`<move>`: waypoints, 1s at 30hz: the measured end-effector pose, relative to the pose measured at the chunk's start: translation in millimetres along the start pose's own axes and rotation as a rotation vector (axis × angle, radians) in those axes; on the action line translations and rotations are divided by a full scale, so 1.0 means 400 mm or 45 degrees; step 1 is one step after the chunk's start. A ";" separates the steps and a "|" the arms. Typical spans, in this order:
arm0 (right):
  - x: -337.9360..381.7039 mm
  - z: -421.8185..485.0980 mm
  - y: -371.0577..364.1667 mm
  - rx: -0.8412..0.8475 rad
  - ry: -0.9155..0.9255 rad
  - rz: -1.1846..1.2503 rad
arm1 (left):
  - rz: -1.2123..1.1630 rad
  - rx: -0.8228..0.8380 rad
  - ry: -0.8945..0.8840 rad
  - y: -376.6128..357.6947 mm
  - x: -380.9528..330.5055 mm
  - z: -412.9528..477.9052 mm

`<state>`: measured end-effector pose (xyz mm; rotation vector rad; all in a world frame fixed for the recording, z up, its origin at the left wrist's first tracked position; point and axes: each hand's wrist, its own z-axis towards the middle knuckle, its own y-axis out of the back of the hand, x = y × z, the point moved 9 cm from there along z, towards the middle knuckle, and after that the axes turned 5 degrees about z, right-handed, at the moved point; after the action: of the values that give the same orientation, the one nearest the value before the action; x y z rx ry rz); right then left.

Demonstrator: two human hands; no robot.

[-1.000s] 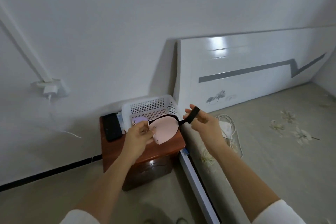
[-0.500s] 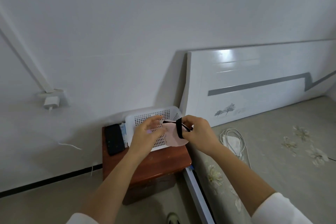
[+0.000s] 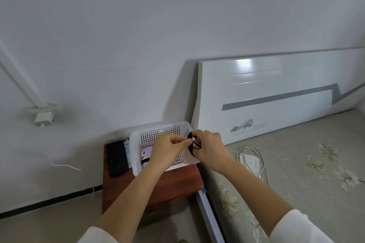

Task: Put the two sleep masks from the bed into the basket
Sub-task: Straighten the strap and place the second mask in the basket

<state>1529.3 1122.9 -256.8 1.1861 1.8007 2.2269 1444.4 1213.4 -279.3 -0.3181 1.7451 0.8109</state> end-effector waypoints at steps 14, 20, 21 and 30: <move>-0.129 0.001 0.038 0.012 -0.272 0.530 | -0.422 -0.080 0.404 0.001 0.099 0.020; -0.206 0.006 0.058 -0.014 -0.448 0.802 | -0.633 -0.114 0.514 -0.013 0.142 0.016; -0.203 0.008 0.055 0.012 -0.442 0.831 | -0.585 -0.078 0.482 -0.018 0.136 0.016; -0.302 0.105 -0.025 0.176 -0.576 1.117 | -0.552 0.148 0.524 -0.102 0.158 0.113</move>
<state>1634.6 1103.0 -327.4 2.6333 1.4008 1.8498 1480.6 1225.6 -358.2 -0.7968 1.9910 0.3404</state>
